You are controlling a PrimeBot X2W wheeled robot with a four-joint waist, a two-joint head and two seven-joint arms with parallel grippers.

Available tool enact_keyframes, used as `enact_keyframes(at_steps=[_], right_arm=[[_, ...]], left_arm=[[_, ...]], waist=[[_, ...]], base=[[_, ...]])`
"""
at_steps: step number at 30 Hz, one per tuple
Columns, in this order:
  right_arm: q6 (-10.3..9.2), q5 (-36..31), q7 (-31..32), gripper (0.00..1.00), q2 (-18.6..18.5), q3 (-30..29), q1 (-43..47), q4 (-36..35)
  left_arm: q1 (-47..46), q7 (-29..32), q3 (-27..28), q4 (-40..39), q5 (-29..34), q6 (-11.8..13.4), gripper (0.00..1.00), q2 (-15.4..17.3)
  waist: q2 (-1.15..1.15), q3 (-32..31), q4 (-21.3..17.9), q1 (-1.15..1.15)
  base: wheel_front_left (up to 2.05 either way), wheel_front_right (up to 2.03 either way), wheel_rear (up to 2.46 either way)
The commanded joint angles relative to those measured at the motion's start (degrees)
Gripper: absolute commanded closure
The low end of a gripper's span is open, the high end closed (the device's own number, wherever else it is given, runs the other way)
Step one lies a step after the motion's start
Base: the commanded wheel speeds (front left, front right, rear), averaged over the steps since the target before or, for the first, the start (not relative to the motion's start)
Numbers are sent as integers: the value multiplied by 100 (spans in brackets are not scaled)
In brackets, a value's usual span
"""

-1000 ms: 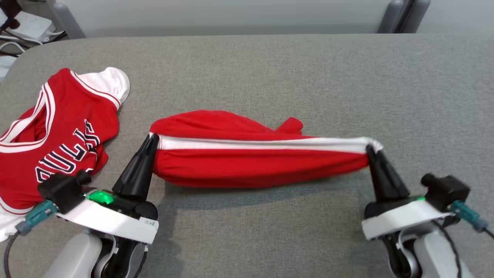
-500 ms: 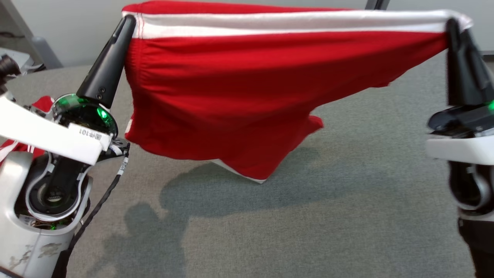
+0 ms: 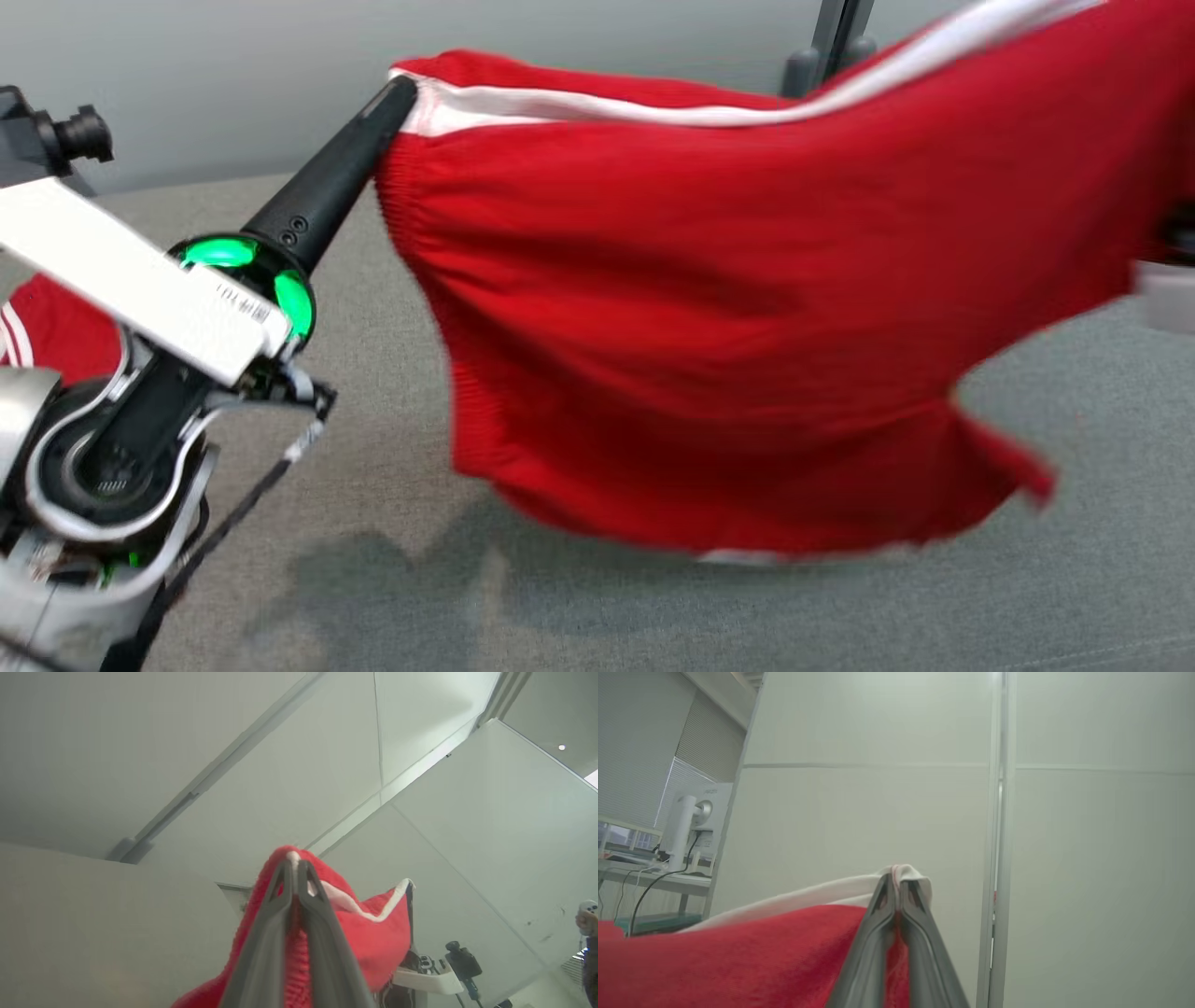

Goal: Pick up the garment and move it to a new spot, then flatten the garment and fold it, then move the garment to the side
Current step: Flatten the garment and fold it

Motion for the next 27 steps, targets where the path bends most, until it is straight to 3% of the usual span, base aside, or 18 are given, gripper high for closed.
enact_keyframes(at_steps=[1,2,3,6,9,11,14,17,21,27], right_arm=[[0,116,231,100,95,404,-325,372],[0,158,323,100,179,660,-589,839],[0,242,474,100,364,1271,-1301,1996],[0,382,253,100,812,1964,-2708,3875],[0,174,-774,100,1194,1706,-4099,5400],[0,-38,-918,100,1376,1560,-4657,6017],[0,-402,-936,100,1543,1695,-4881,6572],[0,-633,-938,100,1617,1951,-4647,7129],[0,-653,-939,100,1674,2066,-3722,7626],[0,-669,-939,100,1668,1913,-2525,7781]], left_arm=[[-303,-87,192,283,234,-13,100,276],[-404,-162,105,614,508,-142,100,370],[-678,-318,-93,1439,1028,-492,100,489],[-1435,-865,-338,2948,2058,-988,100,648],[-2512,-1832,-636,4136,3295,-1661,100,708],[-3062,-2418,-819,4704,3814,-2187,100,625],[-3287,-2780,-1052,5449,4057,-2690,100,477],[-2989,-2932,-1354,6004,4041,-2889,100,343],[-2091,-3090,-2187,6233,3842,-2921,100,212],[-1149,-3104,-1684,6433,4010,-2923,100,-190]], waist=[[0,140,-43,0],[0,208,-76,0],[0,349,-163,0],[0,481,-301,0],[0,470,-355,0],[0,439,-326,0],[0,559,-318,0],[0,814,-288,0],[0,1286,-188,0],[0,1483,-63,0]], base=[[0,0,0],[0,0,0],[0,0,0],[0,0,0],[0,0,0],[0,0,0],[0,0,0],[0,0,0],[0,0,0],[0,0,0]])
